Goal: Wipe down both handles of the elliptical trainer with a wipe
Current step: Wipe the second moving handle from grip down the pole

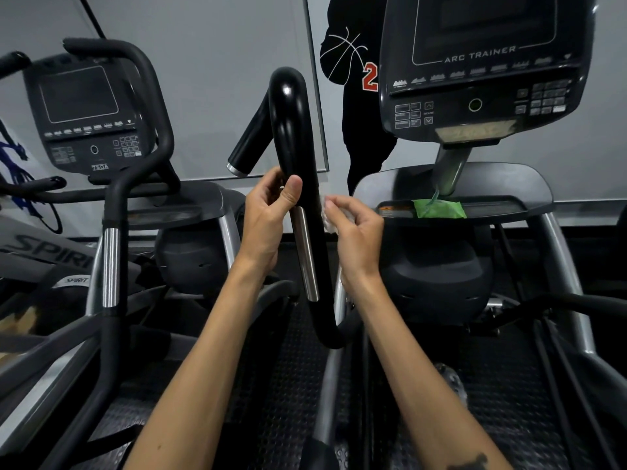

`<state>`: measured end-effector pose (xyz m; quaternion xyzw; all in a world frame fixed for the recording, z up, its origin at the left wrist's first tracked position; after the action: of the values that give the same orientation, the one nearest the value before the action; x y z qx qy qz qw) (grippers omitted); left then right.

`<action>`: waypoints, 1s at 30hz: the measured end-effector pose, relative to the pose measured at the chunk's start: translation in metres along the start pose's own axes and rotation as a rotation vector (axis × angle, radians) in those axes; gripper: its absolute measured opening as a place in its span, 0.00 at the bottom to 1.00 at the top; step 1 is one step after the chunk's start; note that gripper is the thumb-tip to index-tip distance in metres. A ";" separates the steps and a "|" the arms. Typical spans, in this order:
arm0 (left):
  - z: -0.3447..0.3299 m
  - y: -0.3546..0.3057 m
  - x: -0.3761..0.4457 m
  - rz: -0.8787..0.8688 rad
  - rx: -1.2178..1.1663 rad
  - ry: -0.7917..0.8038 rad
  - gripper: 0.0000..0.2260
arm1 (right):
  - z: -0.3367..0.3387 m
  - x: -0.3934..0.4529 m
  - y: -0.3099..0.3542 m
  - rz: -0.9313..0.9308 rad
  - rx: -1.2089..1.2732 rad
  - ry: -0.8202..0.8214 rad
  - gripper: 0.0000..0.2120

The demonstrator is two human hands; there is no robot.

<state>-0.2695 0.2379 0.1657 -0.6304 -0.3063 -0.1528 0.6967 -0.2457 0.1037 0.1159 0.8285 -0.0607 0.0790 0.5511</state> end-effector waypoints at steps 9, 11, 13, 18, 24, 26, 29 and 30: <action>0.000 -0.002 -0.002 0.001 0.011 0.001 0.08 | 0.003 -0.008 -0.007 -0.024 0.019 -0.003 0.06; 0.000 -0.002 -0.002 0.005 0.009 0.002 0.07 | -0.001 0.003 0.000 -0.041 0.012 0.006 0.06; -0.001 -0.002 -0.001 0.003 0.012 0.012 0.07 | -0.003 0.003 0.011 0.038 -0.001 -0.031 0.05; 0.001 -0.001 0.000 -0.003 0.004 -0.001 0.09 | 0.009 -0.035 0.000 0.315 -0.221 -0.138 0.07; 0.002 0.003 0.000 -0.002 0.004 -0.011 0.08 | -0.001 -0.029 0.019 0.425 -0.239 -0.186 0.08; 0.003 0.003 0.000 -0.008 0.021 -0.016 0.08 | -0.006 -0.044 0.018 0.512 -0.314 -0.179 0.08; 0.002 0.001 0.000 -0.015 0.036 -0.013 0.04 | 0.005 -0.042 0.008 0.483 -0.292 -0.198 0.07; 0.001 0.000 0.000 -0.018 0.041 -0.016 0.04 | 0.008 -0.035 0.009 0.452 -0.260 -0.210 0.07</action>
<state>-0.2698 0.2394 0.1657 -0.6147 -0.3204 -0.1477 0.7055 -0.2814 0.0934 0.1136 0.7198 -0.3101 0.1051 0.6121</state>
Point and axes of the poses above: each hand's wrist, its own x-axis towards the middle knuckle, its own z-axis out of the back of the hand, y = z × x, the point moved 6 cm from there along x, towards the middle knuckle, and after that the axes turned 7 degrees about -z, right-handed, at the moved point
